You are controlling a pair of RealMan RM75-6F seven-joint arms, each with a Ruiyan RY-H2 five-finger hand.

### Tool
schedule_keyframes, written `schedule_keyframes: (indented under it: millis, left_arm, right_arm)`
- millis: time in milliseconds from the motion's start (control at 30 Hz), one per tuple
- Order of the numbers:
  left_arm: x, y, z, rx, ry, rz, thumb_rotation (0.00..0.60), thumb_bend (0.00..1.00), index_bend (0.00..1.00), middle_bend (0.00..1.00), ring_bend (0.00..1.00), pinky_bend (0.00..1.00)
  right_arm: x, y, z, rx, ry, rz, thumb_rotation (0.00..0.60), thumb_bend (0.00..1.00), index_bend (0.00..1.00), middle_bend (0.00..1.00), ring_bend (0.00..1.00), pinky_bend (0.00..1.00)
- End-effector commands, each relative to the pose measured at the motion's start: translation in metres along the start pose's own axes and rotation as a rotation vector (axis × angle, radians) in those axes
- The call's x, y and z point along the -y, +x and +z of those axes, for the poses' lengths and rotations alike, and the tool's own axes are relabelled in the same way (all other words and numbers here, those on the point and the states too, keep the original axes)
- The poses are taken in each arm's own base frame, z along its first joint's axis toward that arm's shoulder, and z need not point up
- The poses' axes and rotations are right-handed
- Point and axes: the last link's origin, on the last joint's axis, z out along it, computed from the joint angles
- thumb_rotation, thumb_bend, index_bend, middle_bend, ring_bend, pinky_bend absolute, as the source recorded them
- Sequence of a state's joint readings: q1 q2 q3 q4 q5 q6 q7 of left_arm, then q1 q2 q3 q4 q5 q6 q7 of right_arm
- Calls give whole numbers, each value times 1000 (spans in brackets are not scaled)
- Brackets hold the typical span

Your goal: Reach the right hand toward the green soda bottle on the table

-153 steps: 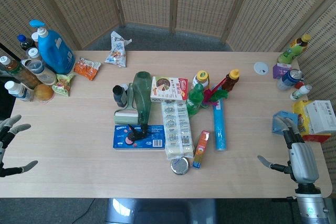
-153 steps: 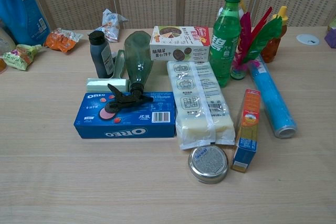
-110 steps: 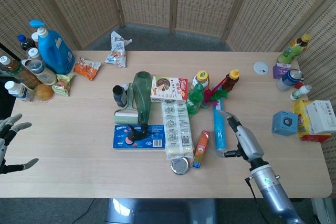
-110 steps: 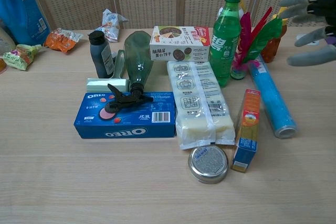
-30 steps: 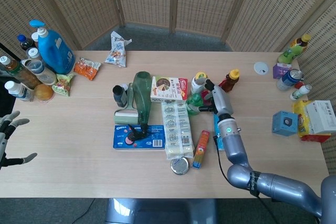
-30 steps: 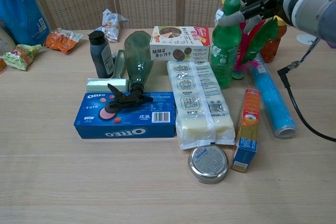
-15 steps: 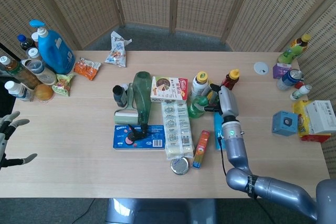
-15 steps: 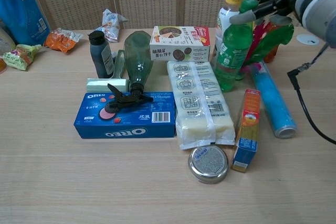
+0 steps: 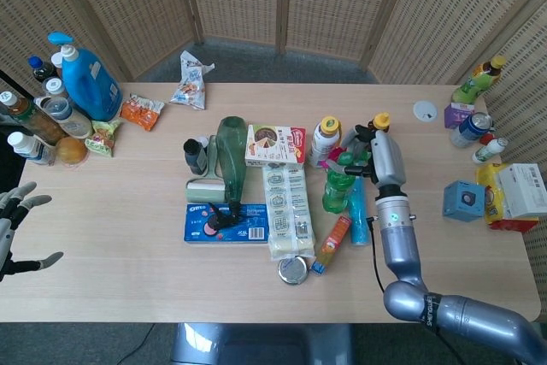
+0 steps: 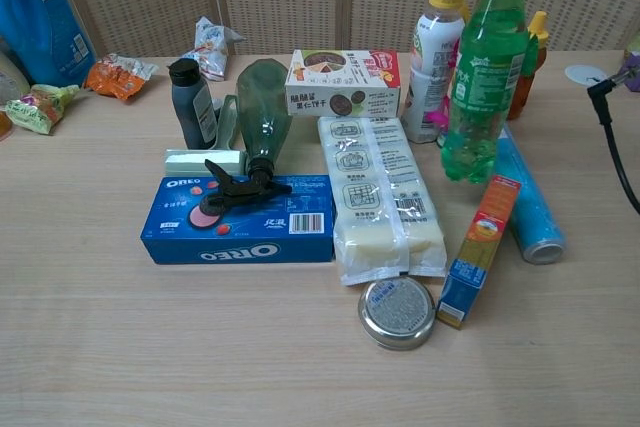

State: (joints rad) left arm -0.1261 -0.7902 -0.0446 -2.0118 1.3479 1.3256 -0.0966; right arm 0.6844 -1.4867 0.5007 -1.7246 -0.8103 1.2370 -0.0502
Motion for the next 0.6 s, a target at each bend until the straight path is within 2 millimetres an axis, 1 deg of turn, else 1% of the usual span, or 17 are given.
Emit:
schedule_keyframes:
  millis: [33, 333, 600]
  left_arm:
    - [0, 0, 0, 1, -2, -2, 600, 0, 214, 0, 0, 0]
    - [-1, 1, 0, 4, -11, -7, 600, 0, 214, 0, 0, 0]
    - [-1, 2, -2, 5, -15, -13, 600, 0, 214, 0, 0, 0]
  right_arm:
    - [13, 12, -2, -25, 32, -7, 600, 0, 580, 906, 652, 1000]
    - [63, 44, -8, -83, 119, -11, 600, 0, 583, 910, 652, 1000]
    - [101, 66, -17, -115, 177, -13, 600, 0, 583, 911, 653, 1000]
